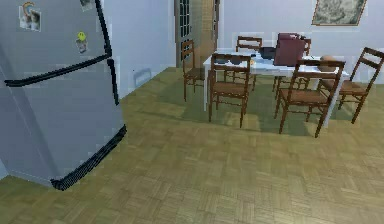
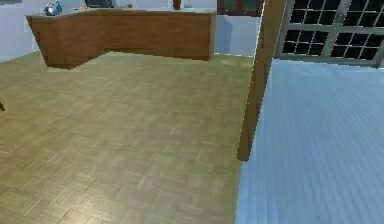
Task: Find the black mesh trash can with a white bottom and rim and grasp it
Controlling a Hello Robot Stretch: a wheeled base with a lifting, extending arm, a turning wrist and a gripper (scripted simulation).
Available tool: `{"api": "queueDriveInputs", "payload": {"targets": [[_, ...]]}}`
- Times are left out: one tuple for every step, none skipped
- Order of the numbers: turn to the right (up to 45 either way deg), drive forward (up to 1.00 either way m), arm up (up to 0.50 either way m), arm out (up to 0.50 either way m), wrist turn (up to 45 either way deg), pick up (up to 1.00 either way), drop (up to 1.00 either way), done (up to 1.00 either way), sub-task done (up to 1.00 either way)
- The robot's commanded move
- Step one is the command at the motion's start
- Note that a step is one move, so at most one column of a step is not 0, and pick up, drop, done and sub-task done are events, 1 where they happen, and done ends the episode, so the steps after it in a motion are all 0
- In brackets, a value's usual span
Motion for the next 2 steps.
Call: {"api": "queueDriveInputs", "payload": {"targets": [[-12.0, 0.0, 0.0, 0.0, 0.0, 0.0, 0.0, 0.0, 0.0], [0.0, 1.0, 0.0, 0.0, 0.0, 0.0, 0.0, 0.0, 0.0]]}}
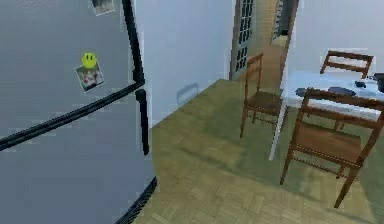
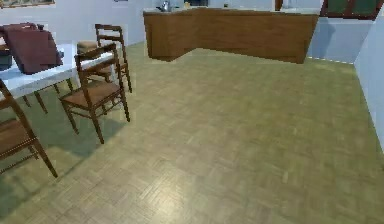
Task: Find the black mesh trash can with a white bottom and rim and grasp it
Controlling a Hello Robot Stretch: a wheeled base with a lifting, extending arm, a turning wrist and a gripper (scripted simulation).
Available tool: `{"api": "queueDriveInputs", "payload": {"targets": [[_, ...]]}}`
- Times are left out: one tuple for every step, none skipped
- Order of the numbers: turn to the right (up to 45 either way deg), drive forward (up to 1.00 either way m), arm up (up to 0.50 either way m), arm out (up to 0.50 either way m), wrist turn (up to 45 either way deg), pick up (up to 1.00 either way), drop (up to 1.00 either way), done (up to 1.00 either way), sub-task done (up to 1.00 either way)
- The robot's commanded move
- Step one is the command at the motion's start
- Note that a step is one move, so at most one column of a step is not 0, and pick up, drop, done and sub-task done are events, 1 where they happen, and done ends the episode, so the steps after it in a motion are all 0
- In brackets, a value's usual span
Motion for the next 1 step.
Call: {"api": "queueDriveInputs", "payload": {"targets": [[0.0, 1.0, 0.0, 0.0, 0.0, 0.0, 0.0, 0.0, 0.0]]}}
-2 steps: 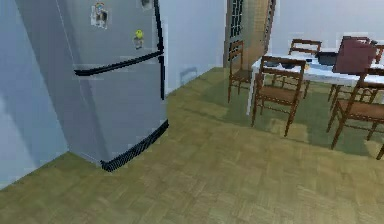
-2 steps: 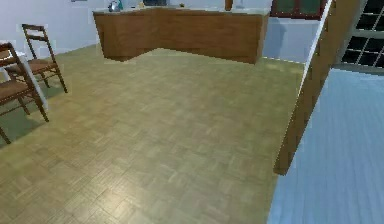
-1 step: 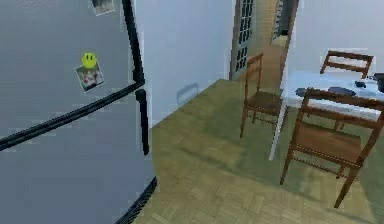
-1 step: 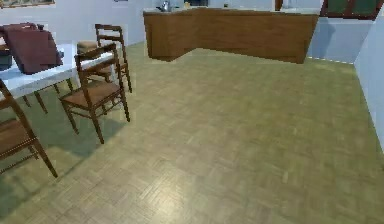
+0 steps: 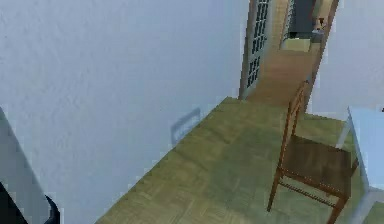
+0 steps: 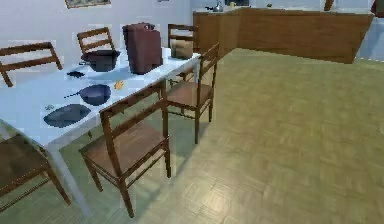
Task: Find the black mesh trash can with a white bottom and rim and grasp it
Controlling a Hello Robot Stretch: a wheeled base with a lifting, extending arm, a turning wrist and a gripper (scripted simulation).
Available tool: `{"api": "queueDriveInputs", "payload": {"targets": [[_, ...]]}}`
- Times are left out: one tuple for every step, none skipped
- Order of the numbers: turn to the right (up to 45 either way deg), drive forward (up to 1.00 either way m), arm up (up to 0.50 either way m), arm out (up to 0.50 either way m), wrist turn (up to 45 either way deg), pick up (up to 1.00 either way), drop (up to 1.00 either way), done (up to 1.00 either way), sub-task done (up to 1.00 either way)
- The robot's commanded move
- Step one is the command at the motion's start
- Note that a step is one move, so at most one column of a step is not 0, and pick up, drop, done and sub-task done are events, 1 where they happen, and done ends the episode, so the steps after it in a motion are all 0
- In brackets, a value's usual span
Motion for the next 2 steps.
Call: {"api": "queueDriveInputs", "payload": {"targets": [[0.0, 1.0, 0.0, 0.0, 0.0, 0.0, 0.0, 0.0, 0.0], [9.0, 0.0, 0.0, 0.0, 0.0, 0.0, 0.0, 0.0, 0.0]]}}
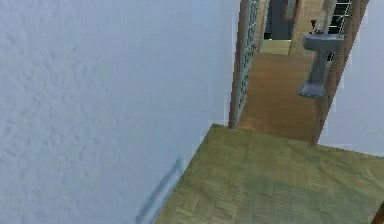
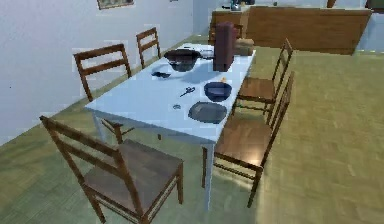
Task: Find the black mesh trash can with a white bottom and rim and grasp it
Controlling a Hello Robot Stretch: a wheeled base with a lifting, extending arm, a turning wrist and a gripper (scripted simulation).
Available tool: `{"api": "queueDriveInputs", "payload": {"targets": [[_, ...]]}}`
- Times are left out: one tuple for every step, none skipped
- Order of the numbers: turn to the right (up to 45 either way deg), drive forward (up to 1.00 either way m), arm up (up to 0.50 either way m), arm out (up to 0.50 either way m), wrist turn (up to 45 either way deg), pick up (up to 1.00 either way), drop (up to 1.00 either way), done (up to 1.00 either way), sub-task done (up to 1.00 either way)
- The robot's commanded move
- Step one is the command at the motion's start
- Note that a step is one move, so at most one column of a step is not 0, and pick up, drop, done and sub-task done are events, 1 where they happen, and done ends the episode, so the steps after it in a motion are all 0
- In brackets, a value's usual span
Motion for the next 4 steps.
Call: {"api": "queueDriveInputs", "payload": {"targets": [[0.0, 0.15, 0.0, 0.0, 0.0, 0.0, 0.0, 0.0, 0.0], [21.0, 0.0, 0.0, 0.0, 0.0, 0.0, 0.0, 0.0, 0.0], [0.0, 1.0, 0.0, 0.0, 0.0, 0.0, 0.0, 0.0, 0.0], [0.0, 1.0, 0.0, 0.0, 0.0, 0.0, 0.0, 0.0, 0.0]]}}
